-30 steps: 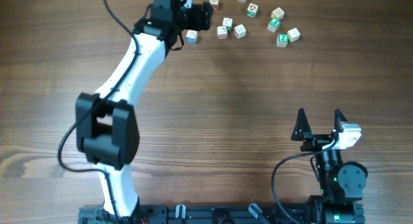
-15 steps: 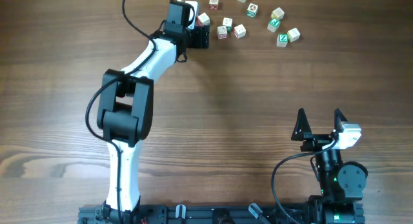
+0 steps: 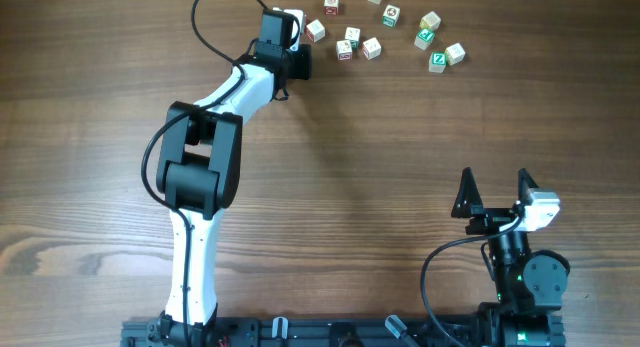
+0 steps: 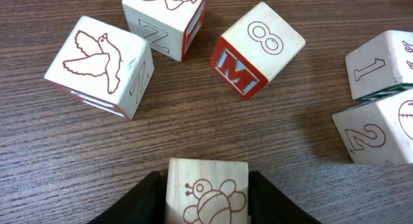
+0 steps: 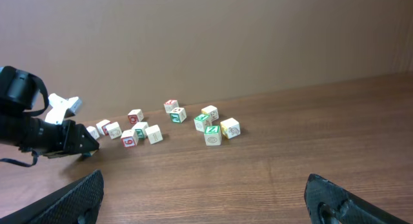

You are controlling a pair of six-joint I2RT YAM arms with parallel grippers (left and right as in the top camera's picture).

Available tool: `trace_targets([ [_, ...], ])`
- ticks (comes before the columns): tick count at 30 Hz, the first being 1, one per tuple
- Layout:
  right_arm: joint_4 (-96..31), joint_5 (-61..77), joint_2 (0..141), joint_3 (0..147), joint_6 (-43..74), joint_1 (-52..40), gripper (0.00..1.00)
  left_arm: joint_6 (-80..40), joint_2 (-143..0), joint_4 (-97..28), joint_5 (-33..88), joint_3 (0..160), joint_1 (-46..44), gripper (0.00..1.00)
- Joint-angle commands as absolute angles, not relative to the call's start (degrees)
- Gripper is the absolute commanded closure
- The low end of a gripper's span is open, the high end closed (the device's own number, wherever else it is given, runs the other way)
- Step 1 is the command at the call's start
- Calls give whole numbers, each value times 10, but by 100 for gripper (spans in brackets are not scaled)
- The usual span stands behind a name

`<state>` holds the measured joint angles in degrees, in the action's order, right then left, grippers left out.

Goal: Form a horizontal line
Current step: 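Grasp the red-lettered 'U' block with the left gripper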

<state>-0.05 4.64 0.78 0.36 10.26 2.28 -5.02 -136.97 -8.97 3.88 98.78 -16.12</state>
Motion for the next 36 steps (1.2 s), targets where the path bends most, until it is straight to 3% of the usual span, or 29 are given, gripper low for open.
trace_targets([
  [1,1,39,4,3,106,20,0,-52,-1373,-97,33,997,-163,59],
  [9,1,39,4,3,106,20,0,-74,-1293,-165,31,997,-185,61],
  [19,1,39,4,3,106,20,0,-259,-1251,-356,18,986,-223,61],
  [21,1,39,4,3,106,20,0,-264,-1254,-349,1,981,-235,46],
  [24,1,39,4,3,106,20,0,-264,-1254,-300,-1,981,-238,0],
  [30,1,39,4,3,106,20,0,-264,-1260,-230,-100,981,-219,0],
  [36,1,39,4,3,106,20,0,-259,-1311,-190,-89,981,-199,3],
])
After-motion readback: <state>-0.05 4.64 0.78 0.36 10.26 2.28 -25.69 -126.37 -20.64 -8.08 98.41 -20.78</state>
